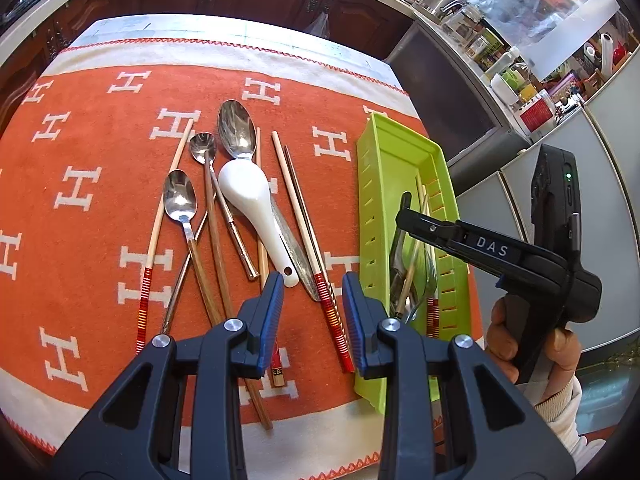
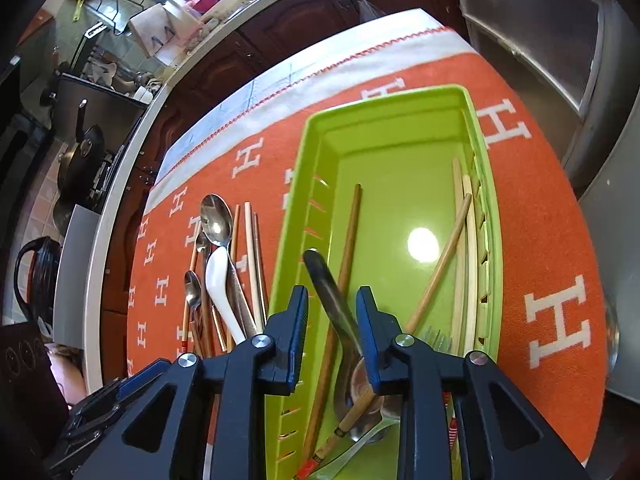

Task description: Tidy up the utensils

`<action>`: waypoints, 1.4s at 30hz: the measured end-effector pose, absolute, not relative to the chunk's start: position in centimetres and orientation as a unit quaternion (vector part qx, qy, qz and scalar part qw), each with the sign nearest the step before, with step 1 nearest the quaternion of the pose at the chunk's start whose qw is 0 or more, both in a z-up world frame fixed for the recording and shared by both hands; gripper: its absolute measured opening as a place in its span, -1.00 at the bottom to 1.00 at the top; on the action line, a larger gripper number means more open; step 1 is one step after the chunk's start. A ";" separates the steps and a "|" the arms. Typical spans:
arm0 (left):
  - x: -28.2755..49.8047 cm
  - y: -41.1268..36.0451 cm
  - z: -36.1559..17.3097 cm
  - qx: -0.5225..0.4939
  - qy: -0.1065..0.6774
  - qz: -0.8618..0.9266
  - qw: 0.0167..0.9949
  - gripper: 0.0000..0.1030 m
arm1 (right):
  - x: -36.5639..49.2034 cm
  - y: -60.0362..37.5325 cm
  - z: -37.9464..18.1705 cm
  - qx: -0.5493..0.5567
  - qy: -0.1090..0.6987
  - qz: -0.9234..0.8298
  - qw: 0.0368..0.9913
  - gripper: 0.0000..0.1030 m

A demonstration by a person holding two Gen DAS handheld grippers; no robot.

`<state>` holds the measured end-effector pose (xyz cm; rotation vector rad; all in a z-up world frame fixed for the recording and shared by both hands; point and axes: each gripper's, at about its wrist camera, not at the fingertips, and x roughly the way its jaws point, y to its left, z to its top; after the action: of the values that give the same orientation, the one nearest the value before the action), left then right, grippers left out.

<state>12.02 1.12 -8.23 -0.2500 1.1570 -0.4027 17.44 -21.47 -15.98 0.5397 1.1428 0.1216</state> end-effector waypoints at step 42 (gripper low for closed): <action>11.1 6.7 -8.9 -0.102 0.534 -0.128 0.830 -0.48 | 11.6 -14.3 -7.2 0.138 0.526 0.093 0.834 -0.52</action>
<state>11.13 6.75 -8.90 -0.2163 1.1327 -0.2719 11.59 -14.35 -7.20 0.2917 1.1146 0.1966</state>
